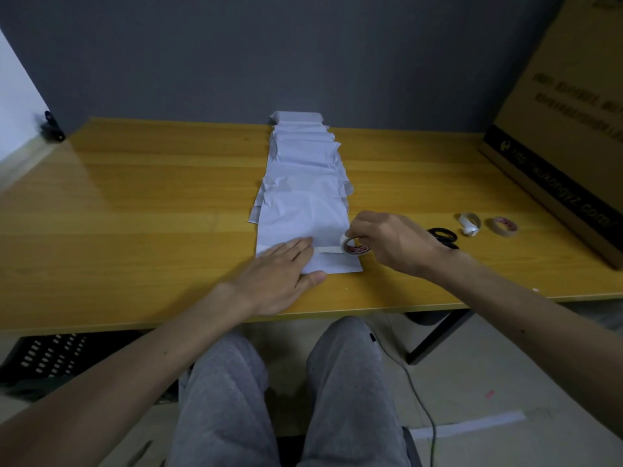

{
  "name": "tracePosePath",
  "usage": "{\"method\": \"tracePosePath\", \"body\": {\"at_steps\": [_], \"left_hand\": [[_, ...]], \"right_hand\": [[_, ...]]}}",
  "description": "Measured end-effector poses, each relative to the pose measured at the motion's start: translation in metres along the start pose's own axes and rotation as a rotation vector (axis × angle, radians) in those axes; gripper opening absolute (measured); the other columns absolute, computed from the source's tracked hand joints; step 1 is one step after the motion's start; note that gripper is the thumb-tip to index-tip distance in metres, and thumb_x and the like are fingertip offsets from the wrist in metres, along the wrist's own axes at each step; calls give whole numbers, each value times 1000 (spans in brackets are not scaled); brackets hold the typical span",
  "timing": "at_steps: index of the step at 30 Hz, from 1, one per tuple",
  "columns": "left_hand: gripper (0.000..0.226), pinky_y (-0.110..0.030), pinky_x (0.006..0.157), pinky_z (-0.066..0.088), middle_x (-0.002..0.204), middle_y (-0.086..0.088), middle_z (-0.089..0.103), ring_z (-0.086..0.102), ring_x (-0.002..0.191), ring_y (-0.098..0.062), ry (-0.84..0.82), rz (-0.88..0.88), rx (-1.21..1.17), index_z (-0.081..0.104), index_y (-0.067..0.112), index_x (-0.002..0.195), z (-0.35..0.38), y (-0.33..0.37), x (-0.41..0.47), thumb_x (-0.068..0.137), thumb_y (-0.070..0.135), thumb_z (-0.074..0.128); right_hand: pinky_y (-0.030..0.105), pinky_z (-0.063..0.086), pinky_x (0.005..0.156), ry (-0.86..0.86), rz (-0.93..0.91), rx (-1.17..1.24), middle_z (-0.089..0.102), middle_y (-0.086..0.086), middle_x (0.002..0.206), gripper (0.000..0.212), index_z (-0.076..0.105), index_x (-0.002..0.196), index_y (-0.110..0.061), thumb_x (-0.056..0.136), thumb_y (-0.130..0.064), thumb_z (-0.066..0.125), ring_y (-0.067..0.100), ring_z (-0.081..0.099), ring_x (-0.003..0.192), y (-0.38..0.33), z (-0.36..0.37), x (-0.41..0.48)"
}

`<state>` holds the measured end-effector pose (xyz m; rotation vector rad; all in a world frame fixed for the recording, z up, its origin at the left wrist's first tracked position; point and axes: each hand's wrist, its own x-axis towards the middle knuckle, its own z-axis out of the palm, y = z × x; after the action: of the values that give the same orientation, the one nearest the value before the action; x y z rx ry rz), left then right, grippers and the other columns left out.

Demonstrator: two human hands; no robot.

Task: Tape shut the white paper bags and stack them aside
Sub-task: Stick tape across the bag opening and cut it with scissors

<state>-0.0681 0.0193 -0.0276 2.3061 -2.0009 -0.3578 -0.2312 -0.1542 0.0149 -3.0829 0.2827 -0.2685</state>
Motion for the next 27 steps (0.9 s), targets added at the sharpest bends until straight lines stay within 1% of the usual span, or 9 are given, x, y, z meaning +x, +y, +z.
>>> {"method": "tracePosePath", "body": {"at_steps": [4,7,9,12,16,18,21,24,27], "left_hand": [[84,-28,121,2,162,6,-2,-4,147,-5,-8,3,-14,4,20,154,-2,-1,-1,84,66,4],[78,-29,121,2,162,6,-1,-4,148,-7,1,24,-8,0,27,154,-3,1,-2,86,65,4],[75,-30,120,1,162,6,-4,-6,147,-7,-4,22,31,3,25,154,-3,3,-2,89,63,6],[83,-31,121,1,162,5,-6,-10,147,-7,24,27,43,12,20,154,-6,3,-3,84,65,2],[80,-25,120,0,162,4,1,-3,147,-6,18,33,-42,14,14,154,-8,5,-3,90,63,10],[74,-22,118,0,162,4,4,0,147,-6,23,26,-59,12,14,154,-5,5,-3,95,59,17],[75,-27,120,4,162,4,5,1,148,-8,65,36,-9,12,20,154,3,3,-2,94,65,11],[87,-31,120,6,162,4,4,0,148,-10,71,37,18,13,26,153,6,6,-2,84,77,-3],[83,-31,120,5,162,3,2,-2,148,-10,93,33,-33,22,22,152,2,13,1,84,66,3]], "right_hand": [[45,51,63,46,-22,43,61,6,110,26,67,110,-12,90,0,56,32,62,86,-1,-2,-2],[46,52,66,46,-31,87,61,7,108,28,69,110,-10,89,3,58,30,62,87,-2,-2,-1],[46,52,68,39,-31,103,60,7,109,31,68,112,-10,88,6,57,29,62,88,-3,-2,-1],[44,52,73,32,-29,114,59,10,109,36,66,117,-8,87,8,55,30,61,91,-6,-2,0],[39,50,75,63,5,135,60,10,112,46,58,128,-11,87,9,53,30,60,95,-10,1,0],[38,50,75,84,56,154,61,8,114,41,53,127,-12,90,4,52,28,60,97,-10,1,-1],[37,49,69,118,15,147,64,7,103,20,60,108,-7,90,2,54,29,61,88,-11,0,-3],[28,47,71,123,-8,165,63,5,102,19,65,105,-6,89,1,58,23,61,86,-8,4,-4],[30,49,75,143,6,197,61,2,104,26,66,112,-11,89,0,61,21,61,88,-7,11,-5]]}}
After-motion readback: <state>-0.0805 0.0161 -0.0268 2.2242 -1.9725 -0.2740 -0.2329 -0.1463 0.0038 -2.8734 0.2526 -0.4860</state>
